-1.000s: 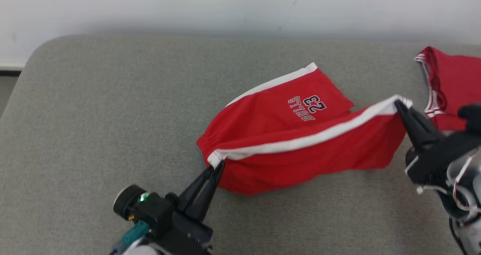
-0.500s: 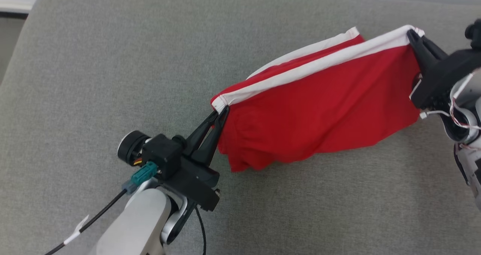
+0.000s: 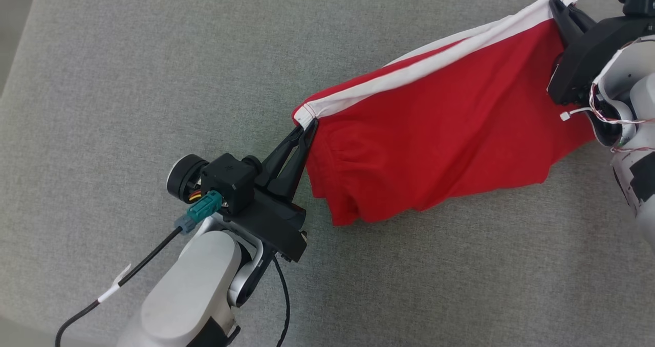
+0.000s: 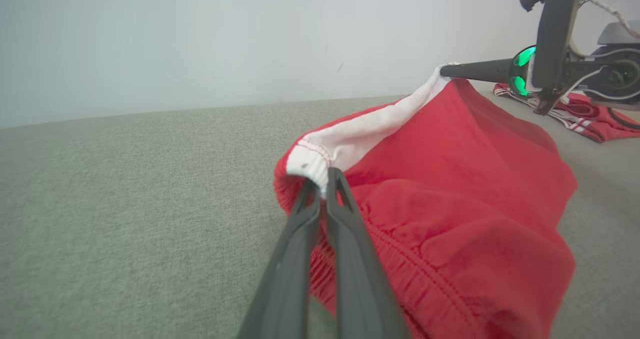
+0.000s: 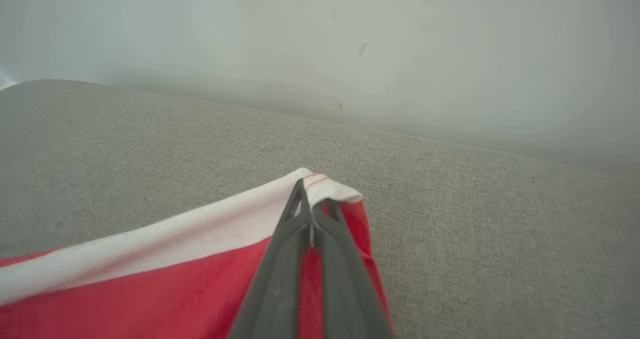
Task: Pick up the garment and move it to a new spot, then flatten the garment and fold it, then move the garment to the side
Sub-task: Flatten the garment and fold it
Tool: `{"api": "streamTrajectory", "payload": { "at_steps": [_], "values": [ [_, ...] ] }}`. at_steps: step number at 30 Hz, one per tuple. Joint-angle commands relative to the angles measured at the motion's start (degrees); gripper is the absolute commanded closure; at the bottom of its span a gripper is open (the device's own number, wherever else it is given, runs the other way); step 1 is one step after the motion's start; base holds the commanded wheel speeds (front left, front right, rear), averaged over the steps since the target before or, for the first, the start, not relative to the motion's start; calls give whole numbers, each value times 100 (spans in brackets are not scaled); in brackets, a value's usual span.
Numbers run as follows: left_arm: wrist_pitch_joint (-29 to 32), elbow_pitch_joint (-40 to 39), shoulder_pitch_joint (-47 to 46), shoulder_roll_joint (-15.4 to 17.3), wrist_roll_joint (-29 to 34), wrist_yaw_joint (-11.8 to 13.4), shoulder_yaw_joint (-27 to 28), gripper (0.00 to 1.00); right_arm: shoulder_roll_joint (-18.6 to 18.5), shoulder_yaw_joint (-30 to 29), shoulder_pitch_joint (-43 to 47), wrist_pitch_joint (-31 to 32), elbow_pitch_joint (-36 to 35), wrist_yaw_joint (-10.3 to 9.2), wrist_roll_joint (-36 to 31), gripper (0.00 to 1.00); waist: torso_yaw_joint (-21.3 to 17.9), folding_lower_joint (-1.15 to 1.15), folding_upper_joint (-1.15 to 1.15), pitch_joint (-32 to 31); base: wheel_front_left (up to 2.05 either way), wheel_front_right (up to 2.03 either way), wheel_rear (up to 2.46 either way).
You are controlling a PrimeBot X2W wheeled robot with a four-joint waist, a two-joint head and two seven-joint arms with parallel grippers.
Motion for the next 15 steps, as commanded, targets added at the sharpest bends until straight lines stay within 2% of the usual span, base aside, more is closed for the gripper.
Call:
{"api": "streamTrajectory", "payload": {
  "at_steps": [1,2,3,4,5,6,10,15],
  "values": [
    [-16,22,-42,-17,60,8,27,100,18,19,-66,-54,63,-16,-3,100,12,-1,-1,7,0,0,0],
    [-16,45,-44,-31,64,9,32,100,52,44,-98,-90,153,-16,30,100,9,-1,-1,-1,0,0,0],
    [-16,73,-38,-40,64,8,24,100,78,75,-130,-123,228,-16,54,80,4,-1,-1,-12,0,0,0],
    [-16,96,-34,-45,67,8,24,100,96,112,-154,-183,292,-16,66,34,-2,-1,-1,-29,0,0,0],
    [-16,110,-27,-48,79,8,36,70,120,146,-159,-223,347,-16,96,0,-9,-1,-1,-51,0,0,0],
    [-16,128,-12,-50,94,8,55,0,140,187,-153,-257,389,-16,112,0,-21,-1,-1,-75,0,0,0],
    [-16,66,156,-69,140,8,147,0,138,418,-27,-397,424,-16,241,0,-78,-1,-1,-225,0,0,0],
    [-16,-133,522,-48,197,9,458,0,-65,698,245,-572,316,-16,512,0,-142,-1,-1,-489,0,0,0]
  ]
}}
